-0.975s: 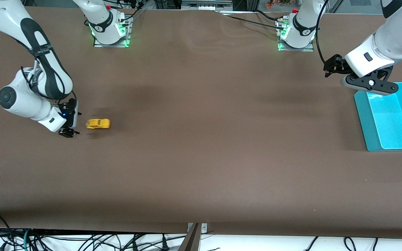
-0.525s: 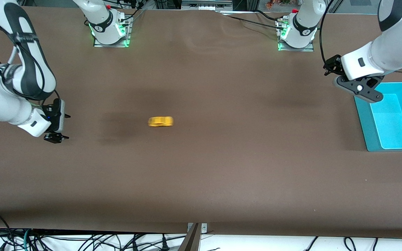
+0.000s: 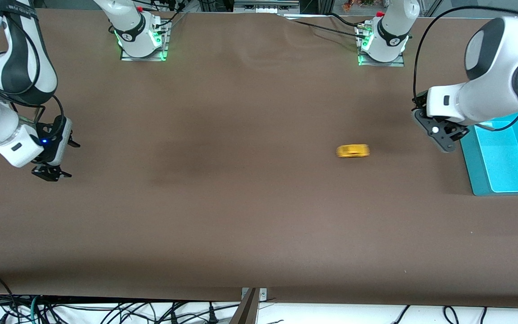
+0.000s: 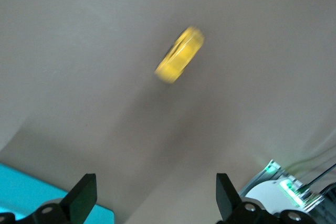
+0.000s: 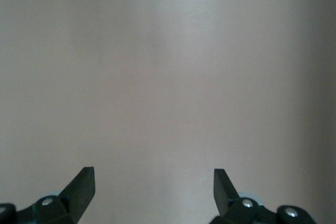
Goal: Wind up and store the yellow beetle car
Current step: 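Lower the left gripper over the car while the right gripper retracts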
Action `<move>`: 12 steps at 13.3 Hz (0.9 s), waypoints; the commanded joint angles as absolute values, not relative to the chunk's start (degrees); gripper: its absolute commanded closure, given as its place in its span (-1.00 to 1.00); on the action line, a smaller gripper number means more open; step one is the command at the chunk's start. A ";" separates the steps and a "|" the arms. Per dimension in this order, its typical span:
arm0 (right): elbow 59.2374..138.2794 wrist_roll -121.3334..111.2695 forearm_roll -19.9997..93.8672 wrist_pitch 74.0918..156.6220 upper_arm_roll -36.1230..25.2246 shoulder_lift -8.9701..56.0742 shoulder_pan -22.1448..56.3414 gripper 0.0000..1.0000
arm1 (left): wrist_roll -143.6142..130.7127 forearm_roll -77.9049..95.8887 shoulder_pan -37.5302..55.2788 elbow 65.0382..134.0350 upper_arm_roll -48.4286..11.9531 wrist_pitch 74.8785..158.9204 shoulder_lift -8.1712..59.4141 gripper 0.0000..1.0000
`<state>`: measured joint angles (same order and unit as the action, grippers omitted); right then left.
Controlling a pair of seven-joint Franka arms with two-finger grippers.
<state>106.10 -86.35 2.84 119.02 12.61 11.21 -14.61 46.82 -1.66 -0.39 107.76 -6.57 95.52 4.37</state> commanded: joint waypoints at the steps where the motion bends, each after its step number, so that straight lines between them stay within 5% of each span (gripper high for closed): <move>1: 103.98 -74.58 2.99 113.40 12.66 9.23 -13.63 -1.00 | 55.43 -3.69 -1.49 111.44 -6.86 98.43 2.99 -1.00; 12: 97.13 -28.60 2.99 100.12 8.79 5.71 -9.58 -1.00 | 86.11 -17.99 -9.30 118.91 -6.94 113.89 10.89 -1.00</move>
<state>98.58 -34.95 2.84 103.29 10.25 6.71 -11.11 81.47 -14.13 -7.10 118.17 -6.36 111.50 9.18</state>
